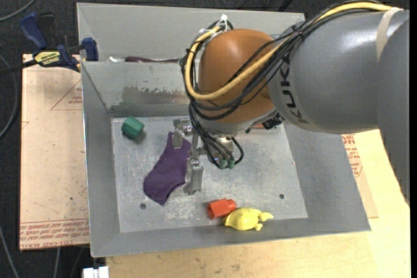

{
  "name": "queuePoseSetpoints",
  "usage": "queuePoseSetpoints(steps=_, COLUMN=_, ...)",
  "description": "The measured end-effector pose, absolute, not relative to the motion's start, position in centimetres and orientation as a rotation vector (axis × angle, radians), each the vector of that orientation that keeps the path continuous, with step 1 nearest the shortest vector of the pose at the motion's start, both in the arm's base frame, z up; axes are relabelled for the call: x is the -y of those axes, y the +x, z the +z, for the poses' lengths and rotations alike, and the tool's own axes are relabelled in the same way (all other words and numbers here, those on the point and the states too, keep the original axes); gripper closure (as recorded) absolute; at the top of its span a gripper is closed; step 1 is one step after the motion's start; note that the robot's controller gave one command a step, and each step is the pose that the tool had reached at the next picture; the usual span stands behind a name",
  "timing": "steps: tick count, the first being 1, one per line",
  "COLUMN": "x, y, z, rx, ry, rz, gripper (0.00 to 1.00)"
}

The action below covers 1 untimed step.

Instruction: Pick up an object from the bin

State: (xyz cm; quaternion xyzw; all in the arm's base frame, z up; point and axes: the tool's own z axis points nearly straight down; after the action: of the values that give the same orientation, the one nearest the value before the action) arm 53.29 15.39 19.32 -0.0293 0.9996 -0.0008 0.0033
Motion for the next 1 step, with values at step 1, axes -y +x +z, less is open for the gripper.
queuePoseSetpoints(steps=1, x=-16.32, y=52.65, z=17.71, rx=-3.136, ry=-0.125, rz=0.001, gripper=0.0)
